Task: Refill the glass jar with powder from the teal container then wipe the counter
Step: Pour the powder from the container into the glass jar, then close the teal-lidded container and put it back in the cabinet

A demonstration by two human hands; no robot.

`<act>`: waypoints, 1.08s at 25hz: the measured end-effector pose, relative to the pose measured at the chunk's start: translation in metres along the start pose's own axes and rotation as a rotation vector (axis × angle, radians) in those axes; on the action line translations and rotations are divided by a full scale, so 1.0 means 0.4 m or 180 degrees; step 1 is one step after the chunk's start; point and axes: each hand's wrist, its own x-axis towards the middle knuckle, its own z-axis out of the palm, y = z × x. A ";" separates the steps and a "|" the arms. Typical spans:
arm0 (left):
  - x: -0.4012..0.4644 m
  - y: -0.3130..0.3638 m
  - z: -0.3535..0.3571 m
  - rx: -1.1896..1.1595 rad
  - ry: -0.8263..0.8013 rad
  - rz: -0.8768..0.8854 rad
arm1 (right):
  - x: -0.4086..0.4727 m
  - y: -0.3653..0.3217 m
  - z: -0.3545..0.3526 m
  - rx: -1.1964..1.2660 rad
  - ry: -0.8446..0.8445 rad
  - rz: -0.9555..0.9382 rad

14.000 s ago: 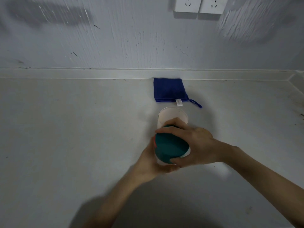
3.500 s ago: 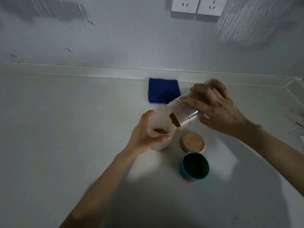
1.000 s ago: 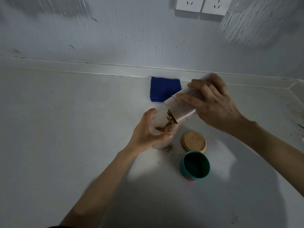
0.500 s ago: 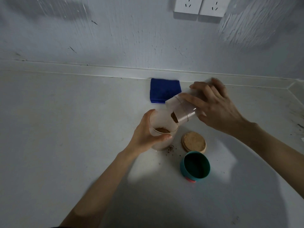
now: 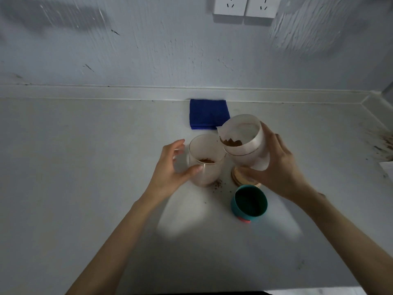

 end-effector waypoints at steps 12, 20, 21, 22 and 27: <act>-0.131 -0.036 -0.014 -0.0324 -0.0857 -0.0231 | -0.155 -0.112 0.203 0.1617 -0.0291 0.0481; -0.170 -0.074 0.030 -0.0336 -0.0651 -0.0245 | -0.185 -0.098 0.289 0.1346 -0.0261 -0.0069; -0.170 -0.076 0.031 -0.0342 -0.0637 -0.0252 | -0.184 -0.098 0.287 0.1343 -0.0314 -0.0050; -0.169 -0.078 0.031 -0.0364 -0.0638 -0.0257 | -0.183 -0.098 0.284 0.1345 -0.0409 -0.0014; -0.167 -0.092 0.035 -0.0392 -0.0635 -0.0288 | -0.159 -0.043 0.213 -0.0216 -0.1061 -0.0415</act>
